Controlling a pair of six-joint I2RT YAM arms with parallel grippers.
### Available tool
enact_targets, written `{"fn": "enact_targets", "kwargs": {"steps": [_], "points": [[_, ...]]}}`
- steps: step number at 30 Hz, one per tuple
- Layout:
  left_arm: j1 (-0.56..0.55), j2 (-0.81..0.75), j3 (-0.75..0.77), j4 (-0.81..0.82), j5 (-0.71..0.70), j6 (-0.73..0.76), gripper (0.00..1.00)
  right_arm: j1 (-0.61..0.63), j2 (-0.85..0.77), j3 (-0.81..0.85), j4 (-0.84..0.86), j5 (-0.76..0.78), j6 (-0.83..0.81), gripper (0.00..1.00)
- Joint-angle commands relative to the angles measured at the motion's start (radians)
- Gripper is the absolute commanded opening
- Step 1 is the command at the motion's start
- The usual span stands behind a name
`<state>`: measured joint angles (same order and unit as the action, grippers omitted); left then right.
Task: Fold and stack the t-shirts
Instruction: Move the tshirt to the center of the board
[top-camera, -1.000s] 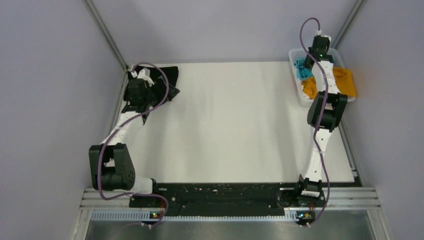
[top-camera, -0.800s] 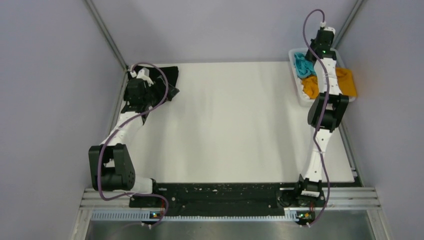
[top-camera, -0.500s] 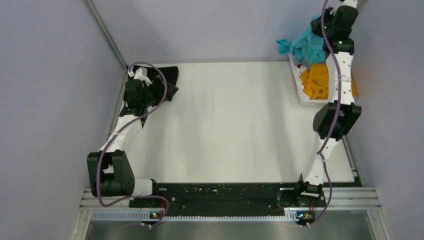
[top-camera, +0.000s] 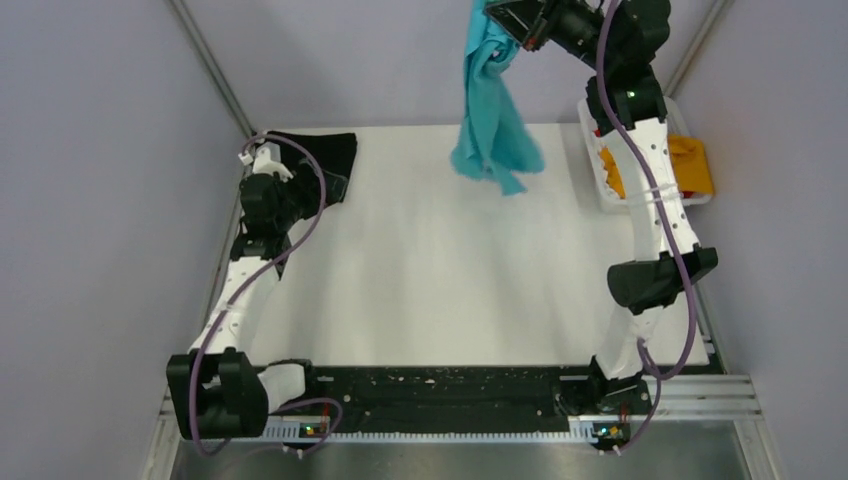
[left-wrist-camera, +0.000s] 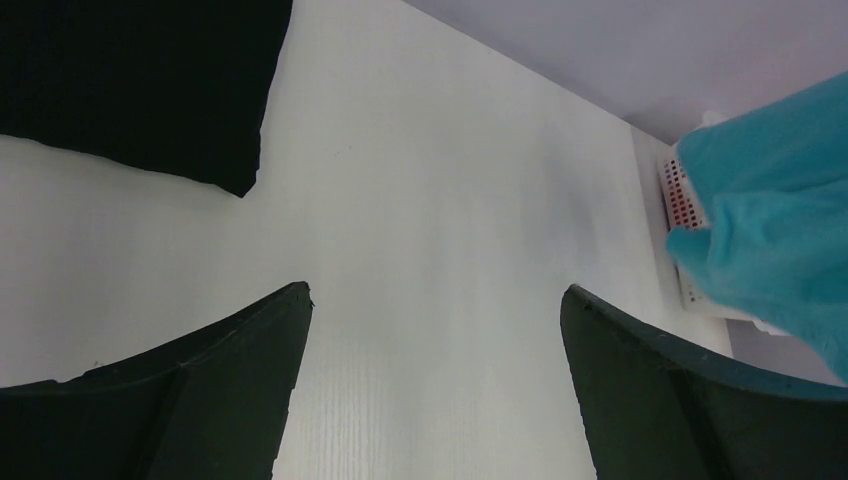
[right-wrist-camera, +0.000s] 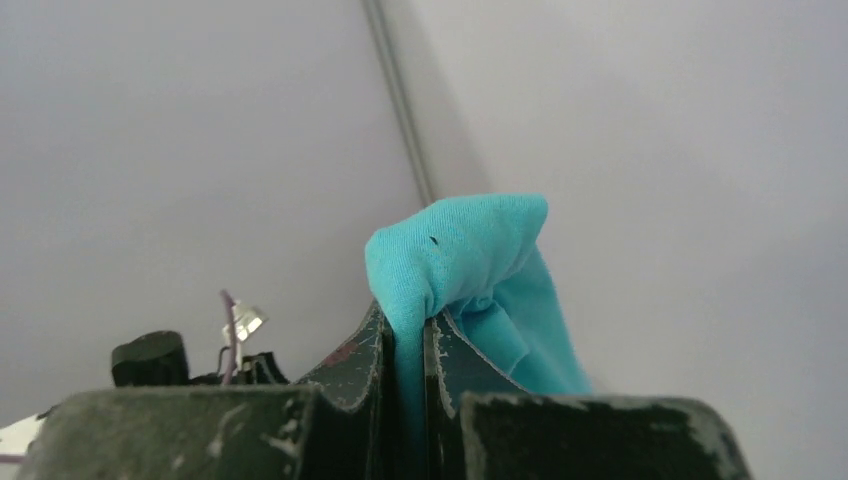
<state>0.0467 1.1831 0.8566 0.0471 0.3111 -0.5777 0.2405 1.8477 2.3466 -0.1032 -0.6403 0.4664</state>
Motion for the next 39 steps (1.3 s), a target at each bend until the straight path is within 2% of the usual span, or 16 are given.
{"fn": "enact_targets", "kwargs": {"steps": [1, 4, 7, 9, 13, 15, 16, 17, 18, 20, 21, 24, 27, 33, 39], "points": [[0.007, -0.104, -0.036, -0.023, -0.103, 0.002, 0.99, 0.066, 0.026, 0.078, 0.119, -0.167, 0.068, 0.00], [0.007, -0.172, -0.069, -0.086, -0.171, 0.006, 0.99, 0.089, 0.019, 0.034, 0.148, -0.244, 0.083, 0.00], [0.006, -0.241, -0.096, -0.141, -0.255, 0.007, 0.99, 0.086, -0.036, -0.122, 0.143, -0.280, 0.026, 0.00], [0.007, -0.277, -0.106, -0.175, -0.289, 0.002, 0.99, 0.072, -0.111, -0.300, 0.141, -0.266, -0.030, 0.00], [0.006, -0.311, -0.127, -0.230, -0.301, -0.015, 0.99, -0.027, -0.278, -0.767, 0.159, -0.238, -0.095, 0.01], [0.007, -0.313, -0.137, -0.253, -0.302, -0.026, 0.99, -0.103, -0.319, -0.975, 0.139, -0.162, -0.094, 0.08], [0.007, -0.310, -0.144, -0.265, -0.302, -0.032, 0.99, -0.137, -0.324, -1.048, 0.110, -0.104, -0.104, 0.14], [0.006, -0.304, -0.148, -0.273, -0.299, -0.039, 0.99, -0.161, -0.321, -1.117, 0.054, -0.042, -0.128, 0.28], [0.006, -0.297, -0.152, -0.276, -0.283, -0.043, 0.99, -0.171, -0.314, -1.139, -0.048, 0.055, -0.166, 0.47], [0.006, -0.270, -0.153, -0.291, -0.238, -0.050, 0.99, -0.173, -0.295, -1.150, -0.185, 0.243, -0.228, 0.68], [0.007, -0.255, -0.152, -0.305, -0.209, -0.048, 0.99, -0.173, -0.291, -1.152, -0.228, 0.325, -0.234, 0.75], [0.002, -0.218, -0.151, -0.349, -0.111, -0.040, 0.99, -0.173, -0.321, -1.189, -0.261, 0.490, -0.219, 0.86], [-0.024, -0.201, -0.185, -0.337, -0.034, -0.043, 0.99, -0.174, -0.400, -1.254, -0.227, 0.563, -0.169, 0.98], [-0.193, -0.138, -0.216, -0.287, -0.004, -0.068, 0.99, -0.173, -0.545, -1.371, -0.152, 0.667, -0.067, 0.99], [-0.304, -0.006, -0.217, -0.203, 0.013, -0.086, 0.95, -0.174, -0.619, -1.453, -0.143, 0.763, -0.014, 0.99]]}}
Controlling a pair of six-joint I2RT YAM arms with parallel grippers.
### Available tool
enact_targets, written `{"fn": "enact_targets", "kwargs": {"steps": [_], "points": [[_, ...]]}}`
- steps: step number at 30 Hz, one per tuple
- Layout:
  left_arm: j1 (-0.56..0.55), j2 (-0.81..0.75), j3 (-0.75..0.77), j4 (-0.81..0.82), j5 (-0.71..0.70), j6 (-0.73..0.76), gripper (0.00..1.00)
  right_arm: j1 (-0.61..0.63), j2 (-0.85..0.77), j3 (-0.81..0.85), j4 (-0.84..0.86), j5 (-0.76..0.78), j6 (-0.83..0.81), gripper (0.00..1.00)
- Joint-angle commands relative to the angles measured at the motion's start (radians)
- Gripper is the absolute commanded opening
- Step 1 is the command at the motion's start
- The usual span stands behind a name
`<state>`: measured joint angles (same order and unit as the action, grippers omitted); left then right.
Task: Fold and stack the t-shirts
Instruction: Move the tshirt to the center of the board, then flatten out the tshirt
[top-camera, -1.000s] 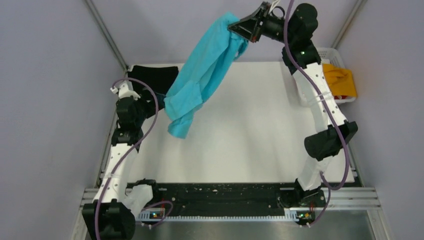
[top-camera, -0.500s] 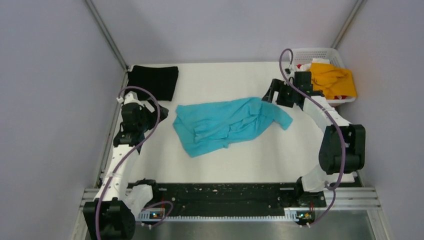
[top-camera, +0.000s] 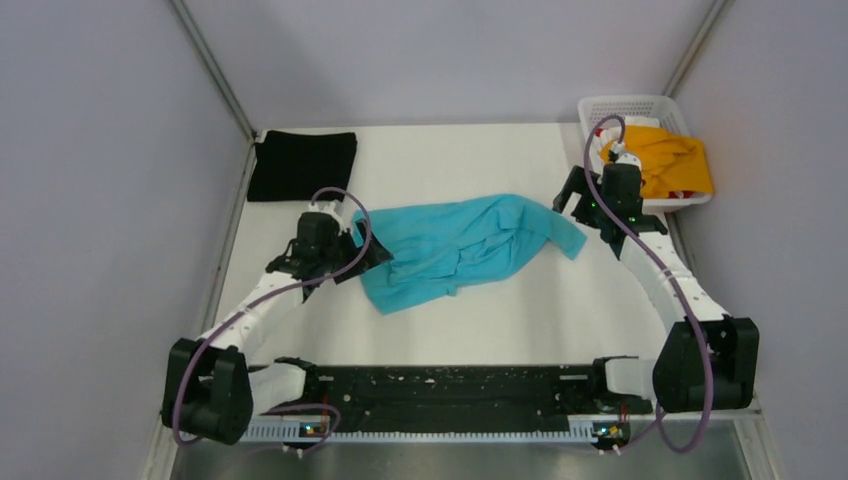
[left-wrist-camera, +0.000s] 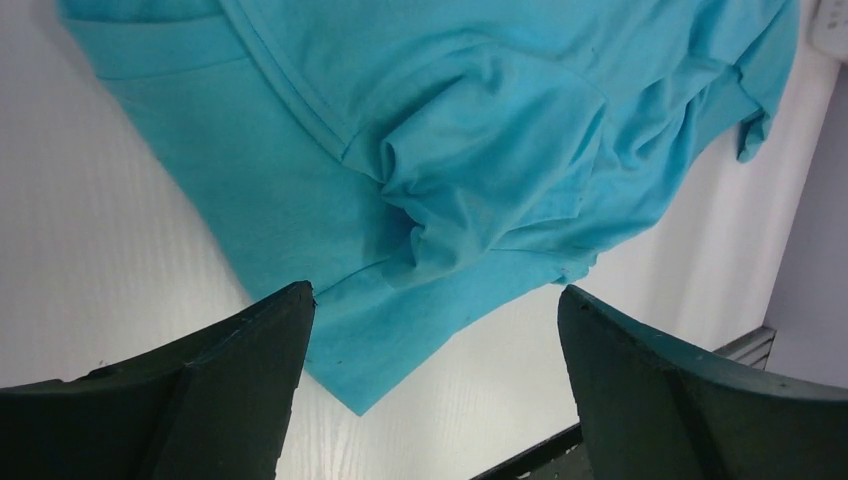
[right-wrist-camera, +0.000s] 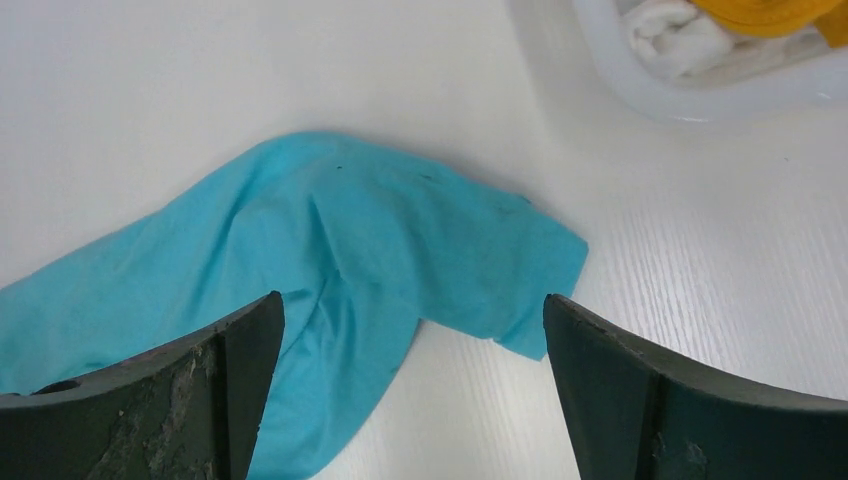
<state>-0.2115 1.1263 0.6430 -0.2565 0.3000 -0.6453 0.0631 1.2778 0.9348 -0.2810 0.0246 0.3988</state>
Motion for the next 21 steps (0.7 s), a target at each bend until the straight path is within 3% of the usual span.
{"fn": "enact_targets", "kwargs": {"steps": [1, 12, 20, 21], "points": [[-0.056, 0.068, -0.003, 0.115, 0.019, -0.022, 0.95, 0.003, -0.062, -0.054, 0.034, 0.106, 0.055, 0.99], [-0.135, 0.298, 0.066, 0.157, 0.009, 0.001, 0.75, 0.003, -0.141, -0.126, 0.033, 0.182, 0.060, 0.99], [-0.166, 0.372, 0.114, 0.181, 0.004, -0.020, 0.41, 0.004, -0.120, -0.142, -0.010, 0.216, 0.064, 0.99], [-0.168, 0.372, 0.118, 0.181, 0.002, -0.021, 0.33, 0.004, -0.116, -0.146, -0.012, 0.219, 0.065, 0.99]]}}
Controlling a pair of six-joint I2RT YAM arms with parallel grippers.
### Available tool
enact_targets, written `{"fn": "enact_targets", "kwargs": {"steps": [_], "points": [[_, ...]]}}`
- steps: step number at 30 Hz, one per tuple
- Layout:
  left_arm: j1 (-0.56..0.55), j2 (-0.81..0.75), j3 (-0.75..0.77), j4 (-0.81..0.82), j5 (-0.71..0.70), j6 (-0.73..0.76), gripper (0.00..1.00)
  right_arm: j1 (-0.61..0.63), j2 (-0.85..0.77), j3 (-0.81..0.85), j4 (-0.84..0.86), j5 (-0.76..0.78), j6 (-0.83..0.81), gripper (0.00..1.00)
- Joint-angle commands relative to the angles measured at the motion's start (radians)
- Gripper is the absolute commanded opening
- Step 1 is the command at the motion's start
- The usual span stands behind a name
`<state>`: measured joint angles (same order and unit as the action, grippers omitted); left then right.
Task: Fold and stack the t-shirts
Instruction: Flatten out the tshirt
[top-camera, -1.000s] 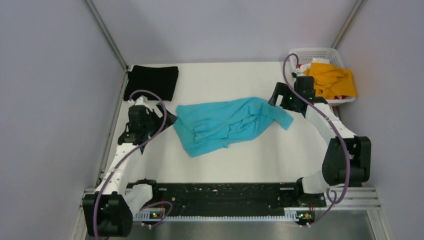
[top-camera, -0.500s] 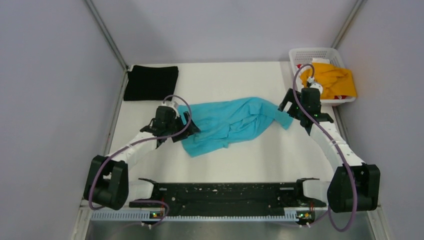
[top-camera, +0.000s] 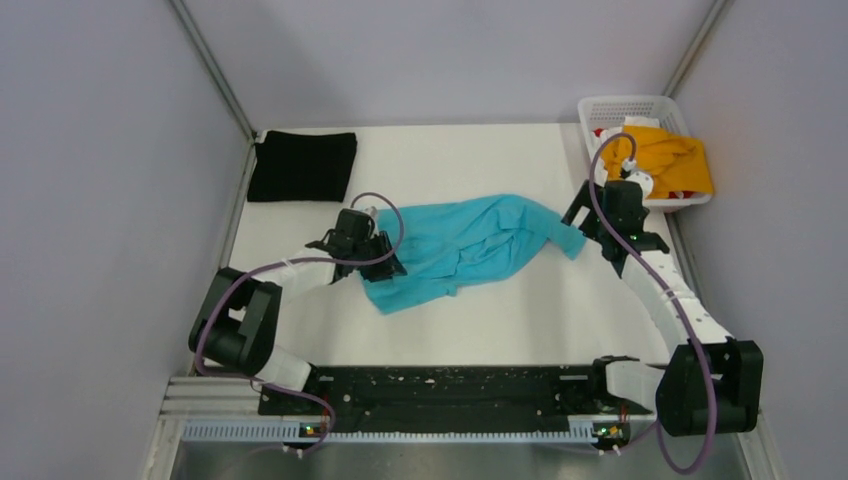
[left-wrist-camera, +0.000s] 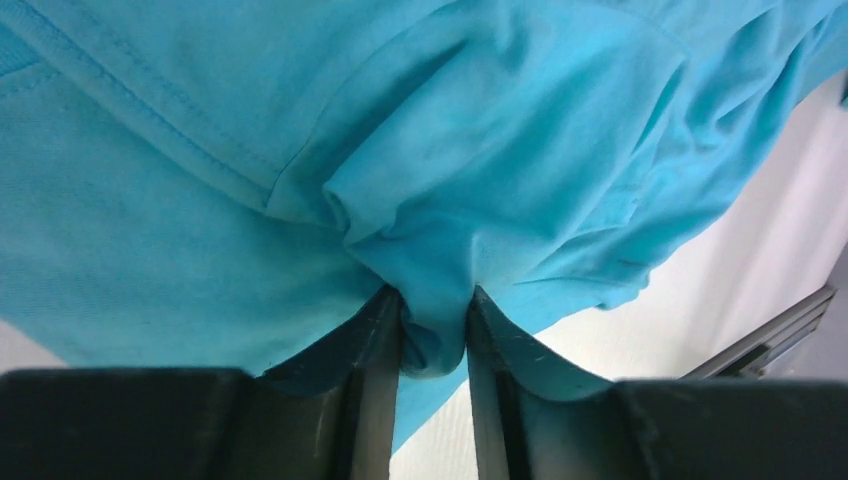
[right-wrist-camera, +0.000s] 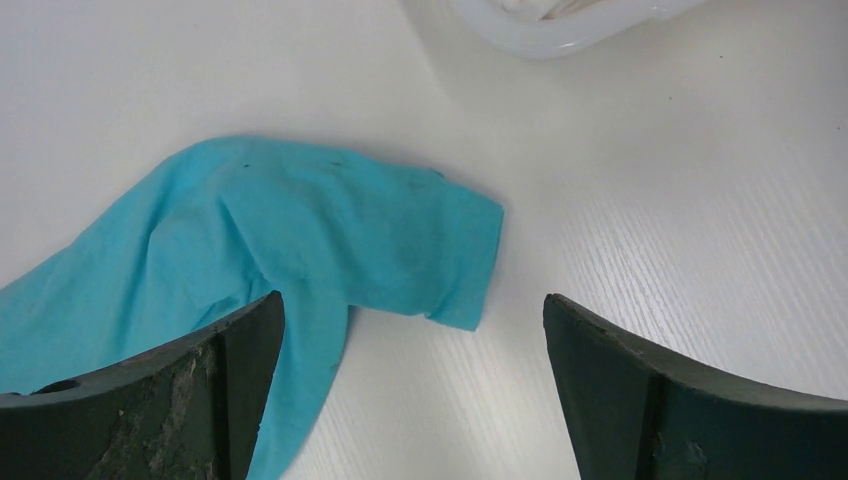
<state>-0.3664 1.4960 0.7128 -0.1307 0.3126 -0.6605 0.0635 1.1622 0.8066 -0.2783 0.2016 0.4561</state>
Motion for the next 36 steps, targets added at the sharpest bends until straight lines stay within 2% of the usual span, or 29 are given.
{"fn": "enact_targets", "kwargs": {"steps": [1, 3, 4, 11, 14, 19, 21, 29, 36], "points": [[-0.016, 0.001, 0.050, 0.052, -0.011, -0.007, 0.24, 0.004, 0.003, -0.021, -0.018, 0.039, 0.008, 0.99], [-0.017, -0.006, 0.059, 0.043, -0.012, -0.012, 0.03, 0.003, 0.015, -0.028, -0.032, 0.034, 0.013, 0.99], [-0.017, -0.012, 0.061, 0.039, -0.015, -0.015, 0.00, 0.003, 0.022, -0.031, -0.041, 0.033, 0.019, 0.99], [-0.017, -0.099, 0.085, -0.011, -0.075, -0.023, 0.00, -0.041, 0.082, -0.090, -0.099, 0.008, 0.120, 0.94], [-0.017, -0.142, 0.095, -0.033, -0.102, -0.020, 0.00, -0.084, 0.118, -0.104, -0.064, -0.069, 0.134, 0.85], [-0.017, -0.201, 0.116, -0.066, -0.155, -0.016, 0.00, -0.089, 0.163, -0.088, 0.030, -0.219, 0.075, 0.71], [-0.016, -0.229, 0.123, -0.079, -0.194, -0.017, 0.00, -0.089, 0.177, -0.071, 0.054, -0.270, 0.052, 0.70], [-0.010, -0.382, 0.162, -0.159, -0.517, -0.047, 0.00, -0.089, 0.250, -0.047, 0.027, -0.230, 0.048, 0.70], [-0.004, -0.405, 0.167, -0.192, -0.552, -0.034, 0.00, -0.088, 0.308, -0.019, 0.042, -0.209, 0.049, 0.67]]}}
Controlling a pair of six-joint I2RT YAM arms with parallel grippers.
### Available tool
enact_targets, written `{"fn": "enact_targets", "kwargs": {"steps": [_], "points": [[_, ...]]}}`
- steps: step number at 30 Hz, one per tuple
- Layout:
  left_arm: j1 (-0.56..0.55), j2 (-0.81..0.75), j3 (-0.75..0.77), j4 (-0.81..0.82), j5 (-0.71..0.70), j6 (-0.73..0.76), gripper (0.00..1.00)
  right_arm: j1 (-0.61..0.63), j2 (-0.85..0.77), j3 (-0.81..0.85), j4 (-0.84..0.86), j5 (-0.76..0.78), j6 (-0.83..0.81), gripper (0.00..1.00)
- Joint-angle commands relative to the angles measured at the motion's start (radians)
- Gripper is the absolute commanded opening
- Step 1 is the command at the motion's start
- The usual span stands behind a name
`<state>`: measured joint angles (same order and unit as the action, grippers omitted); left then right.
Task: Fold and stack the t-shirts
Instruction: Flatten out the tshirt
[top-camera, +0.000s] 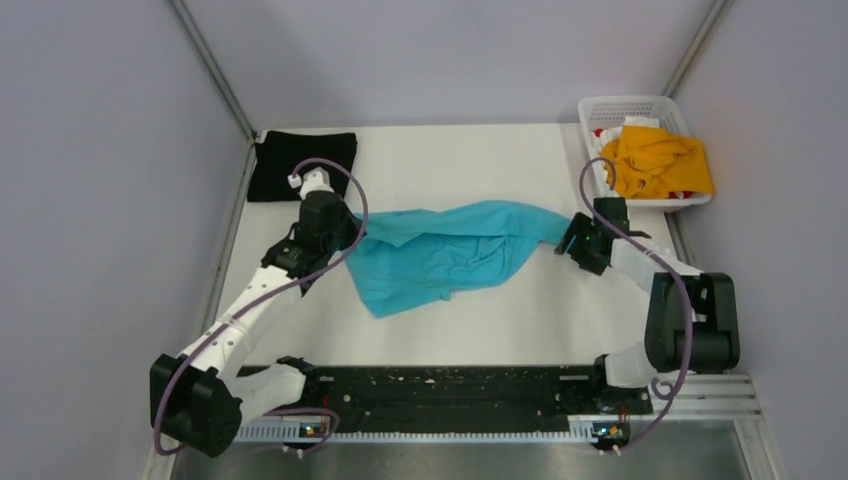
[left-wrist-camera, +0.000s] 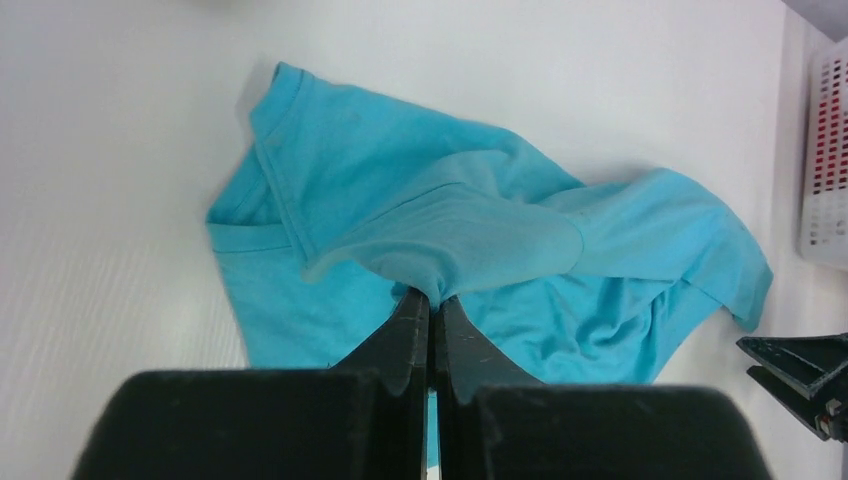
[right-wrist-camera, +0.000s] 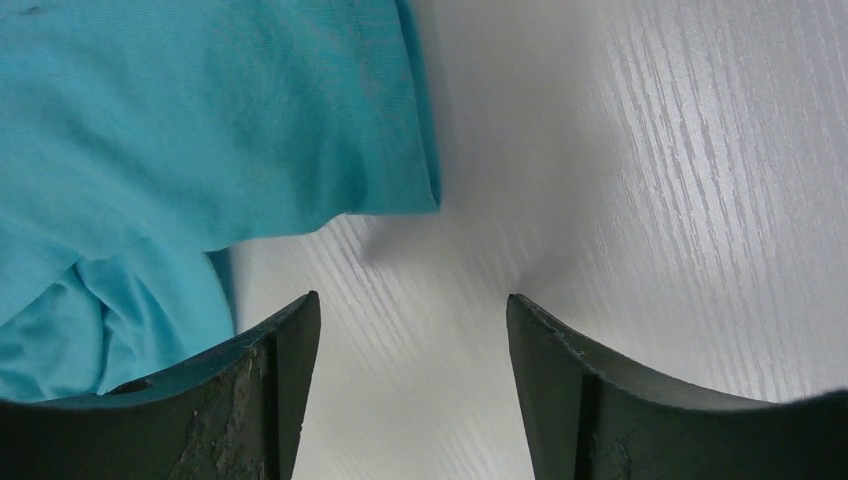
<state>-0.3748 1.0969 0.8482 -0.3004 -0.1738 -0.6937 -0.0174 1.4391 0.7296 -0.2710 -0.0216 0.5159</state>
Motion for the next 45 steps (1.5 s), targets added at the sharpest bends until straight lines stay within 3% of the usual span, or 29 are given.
{"fn": "enact_targets", "kwargs": {"steps": [1, 11, 19, 27, 29, 37, 39, 45], "points": [[0.005, -0.002, 0.032, -0.024, -0.068, -0.004, 0.00, -0.007, 0.039, 0.067, 0.035, 0.016, -0.012, 0.67], [0.008, 0.022, 0.035, -0.020, -0.068, -0.005, 0.00, -0.006, 0.126, 0.179, 0.017, 0.096, -0.020, 0.65], [0.011, 0.029, 0.041, -0.030, -0.084, -0.002, 0.00, 0.062, 0.232, 0.273, -0.045, 0.205, -0.032, 0.57], [0.015, 0.020, 0.027, -0.035, -0.100, -0.004, 0.00, 0.109, 0.291, 0.271, -0.101, 0.277, -0.015, 0.55], [0.016, 0.016, 0.021, -0.037, -0.104, -0.005, 0.00, 0.111, 0.304, 0.268, -0.097, 0.276, -0.008, 0.51], [0.017, 0.003, 0.013, -0.051, -0.119, -0.009, 0.00, 0.142, 0.315, 0.250, -0.095, 0.300, 0.015, 0.14], [0.017, 0.004, 0.014, -0.051, -0.128, -0.006, 0.00, 0.142, 0.300, 0.247, -0.080, 0.300, 0.015, 0.00], [0.029, 0.022, 0.068, -0.049, -0.148, 0.018, 0.00, 0.145, 0.166, 0.251, 0.014, 0.260, -0.019, 0.00]]}}
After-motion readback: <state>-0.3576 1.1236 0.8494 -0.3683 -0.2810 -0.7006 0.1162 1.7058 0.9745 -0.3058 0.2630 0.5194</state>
